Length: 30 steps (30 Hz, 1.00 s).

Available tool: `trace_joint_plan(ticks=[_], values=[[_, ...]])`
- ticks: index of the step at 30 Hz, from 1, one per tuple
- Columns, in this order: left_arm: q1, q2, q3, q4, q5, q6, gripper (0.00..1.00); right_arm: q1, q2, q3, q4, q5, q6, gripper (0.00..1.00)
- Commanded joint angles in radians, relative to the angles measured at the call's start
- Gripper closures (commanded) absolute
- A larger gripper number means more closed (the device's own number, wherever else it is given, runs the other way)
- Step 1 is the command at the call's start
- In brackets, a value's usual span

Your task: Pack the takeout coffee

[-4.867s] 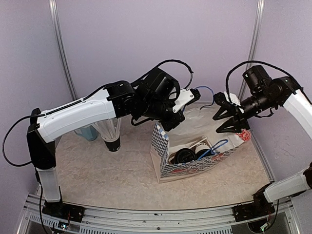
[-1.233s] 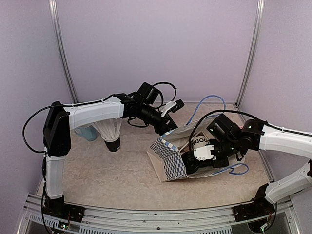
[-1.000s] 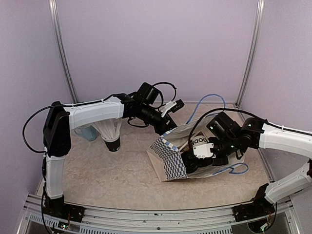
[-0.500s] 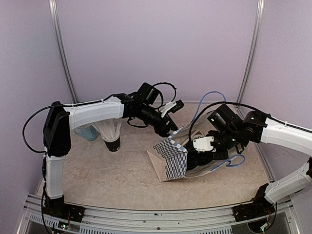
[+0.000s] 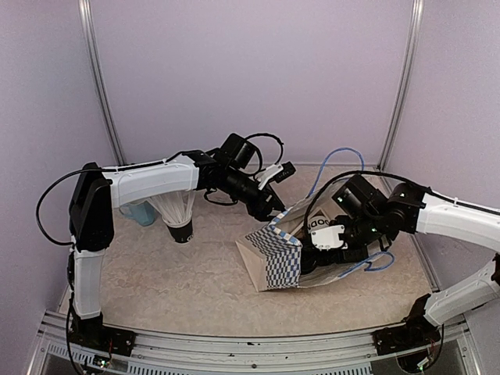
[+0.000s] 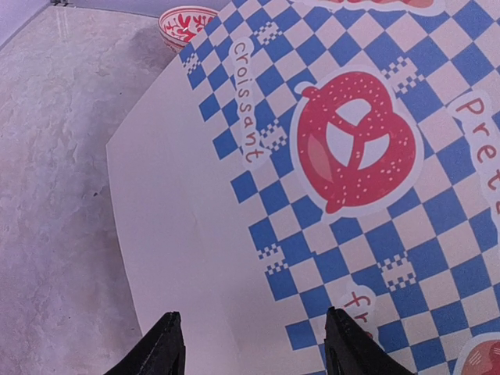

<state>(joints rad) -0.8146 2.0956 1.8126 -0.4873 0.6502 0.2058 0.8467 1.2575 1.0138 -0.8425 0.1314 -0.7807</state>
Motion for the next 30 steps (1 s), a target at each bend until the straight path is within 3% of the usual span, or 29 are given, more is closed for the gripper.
trace_joint_plan(ticks=[1,10,20,24,30], values=[[-0.008,0.013,-0.007,-0.021,-0.003,0.024,0.4,-0.008,-0.036,-0.038,0.04,0.011,-0.015,0.4],[-0.007,0.054,0.017,-0.038,0.034,0.024,0.39,-0.008,-0.058,-0.111,0.1,0.022,-0.047,0.31],[-0.009,0.076,0.027,-0.057,0.06,0.029,0.4,-0.008,-0.034,-0.134,0.187,0.04,-0.078,0.32],[-0.009,0.08,0.031,-0.064,0.063,0.032,0.4,-0.007,-0.025,-0.15,0.22,0.071,-0.086,0.4],[-0.011,0.08,0.031,-0.07,0.061,0.035,0.4,-0.008,-0.011,-0.16,0.254,0.096,-0.108,0.64]])
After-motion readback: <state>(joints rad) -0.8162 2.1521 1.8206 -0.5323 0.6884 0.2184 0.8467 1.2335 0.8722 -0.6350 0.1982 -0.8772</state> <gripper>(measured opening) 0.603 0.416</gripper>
